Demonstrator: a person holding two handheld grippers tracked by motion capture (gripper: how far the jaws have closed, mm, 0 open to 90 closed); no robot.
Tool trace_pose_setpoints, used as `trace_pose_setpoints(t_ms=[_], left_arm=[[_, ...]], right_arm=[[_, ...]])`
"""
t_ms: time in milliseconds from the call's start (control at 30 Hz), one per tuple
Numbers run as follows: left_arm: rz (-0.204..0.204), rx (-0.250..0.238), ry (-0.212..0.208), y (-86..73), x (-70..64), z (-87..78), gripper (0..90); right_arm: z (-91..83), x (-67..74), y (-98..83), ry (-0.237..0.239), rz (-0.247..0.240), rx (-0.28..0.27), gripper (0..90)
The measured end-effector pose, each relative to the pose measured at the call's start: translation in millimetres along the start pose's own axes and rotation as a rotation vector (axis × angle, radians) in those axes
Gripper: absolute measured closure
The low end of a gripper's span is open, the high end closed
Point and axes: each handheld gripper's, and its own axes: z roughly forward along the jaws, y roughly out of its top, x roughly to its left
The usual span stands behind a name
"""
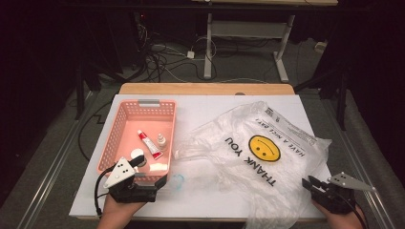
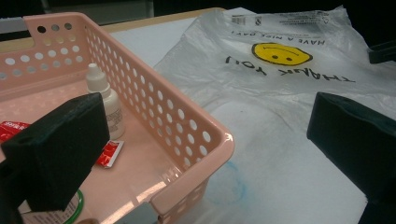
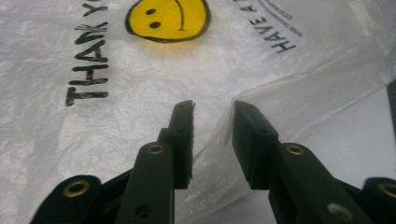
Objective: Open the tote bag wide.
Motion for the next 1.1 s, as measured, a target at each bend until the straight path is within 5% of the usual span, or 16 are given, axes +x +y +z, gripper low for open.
trace_pose_setpoints(t_ms=[333, 767, 867, 1100], left_arm=[[0.007, 0.011, -0.004, -0.7, 0.2, 1.8, 0.0], [0.007, 0.019, -0.001, -1.2, 0.0, 4.8, 0.0], [0.0, 0.019, -0.002, -1.3, -0.4, 5.9, 0.0], [0.007, 0.029, 0.002, -1.4, -1.9, 8.8, 0.0]], right_arm=[[-22.2, -3.8, 12.0, -0.001, -0.006, -0.122, 57.9], [-19.2, -4.1, 23.6, 0.019, -0.044, -0.154, 56.6], [-9.9, -8.3, 42.3, 0.007, -0.07, -0.164, 56.6], [50.9, -44.3, 114.4, -0.046, -0.066, -0.124, 52.6]])
